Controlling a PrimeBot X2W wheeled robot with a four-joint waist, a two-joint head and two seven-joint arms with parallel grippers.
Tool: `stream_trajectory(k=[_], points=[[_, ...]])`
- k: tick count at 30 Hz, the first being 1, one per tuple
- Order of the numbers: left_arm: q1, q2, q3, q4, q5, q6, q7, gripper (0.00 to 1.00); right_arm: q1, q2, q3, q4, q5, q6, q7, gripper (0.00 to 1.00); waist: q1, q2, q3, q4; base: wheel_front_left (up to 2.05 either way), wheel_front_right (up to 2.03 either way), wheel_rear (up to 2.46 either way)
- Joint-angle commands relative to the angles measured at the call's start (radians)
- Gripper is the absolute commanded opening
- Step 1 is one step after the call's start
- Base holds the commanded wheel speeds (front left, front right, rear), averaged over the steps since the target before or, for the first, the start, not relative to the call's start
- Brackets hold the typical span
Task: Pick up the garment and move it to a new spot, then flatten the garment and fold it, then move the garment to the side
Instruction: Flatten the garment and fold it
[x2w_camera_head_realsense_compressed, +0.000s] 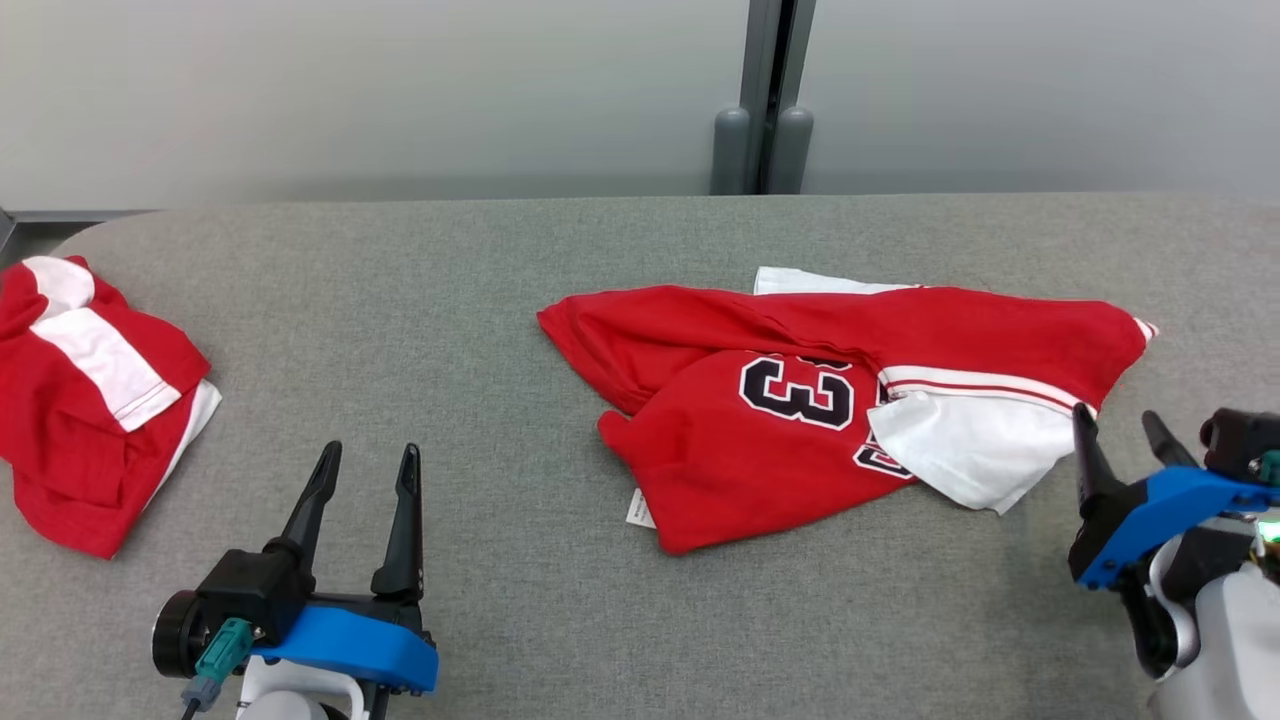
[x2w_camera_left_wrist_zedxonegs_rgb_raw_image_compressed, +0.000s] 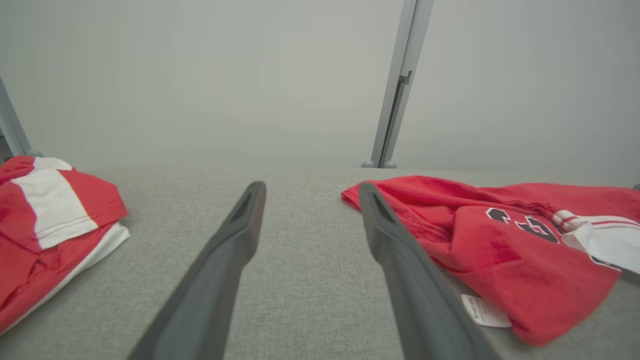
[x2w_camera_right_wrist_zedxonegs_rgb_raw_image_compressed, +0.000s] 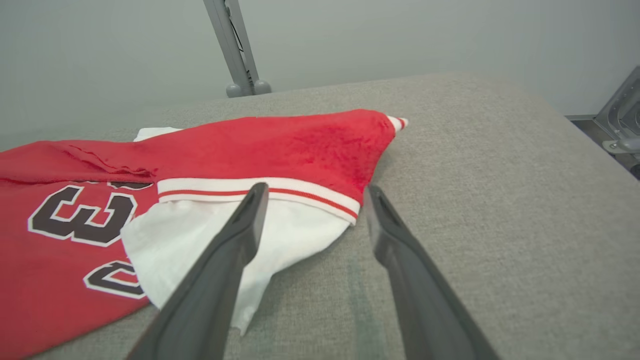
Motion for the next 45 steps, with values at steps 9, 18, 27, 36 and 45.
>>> stream_trajectory(k=[9, 18, 27, 36, 45], points=[[0.013, 0.012, 0.009, -0.004, -0.006, 0.002, -0.005, 1.00, 0.156, 0.079, 0.090, -0.180, -0.030, 0.000, 0.126, 1.00, 0.0001, -0.0001, -0.019, -0.017, 0.00, 0.00, 0.00], [-0.019, 0.010, -0.005, -0.007, -0.004, 0.000, -0.005, 1.00, 0.066, 0.102, -0.017, -0.071, 0.004, 0.000, 0.176, 1.00, 0.0001, -0.0001, 0.027, 0.025, 0.00, 0.00, 0.00], [-0.028, 0.011, 0.000, -0.004, -0.007, 0.001, -0.005, 1.00, 0.005, 0.102, -0.001, 0.046, 0.066, 0.000, 0.106, 0.00, 0.0001, -0.0001, 0.040, 0.043, 0.00, 0.00, 0.00], [-0.001, 0.006, 0.015, -0.008, -0.012, 0.008, -0.005, 1.00, 0.133, 0.101, -0.050, -0.094, 0.048, 0.000, 0.139, 0.00, 0.0001, -0.0001, 0.016, 0.017, 0.00, 0.00, 0.00], [0.013, 0.005, 0.035, -0.020, -0.011, 0.013, -0.005, 1.00, 0.309, 0.101, -0.105, -0.385, 0.027, 0.000, 0.288, 0.00, 0.0001, -0.0001, 0.005, -0.044, 0.00, 0.00, 0.00]])
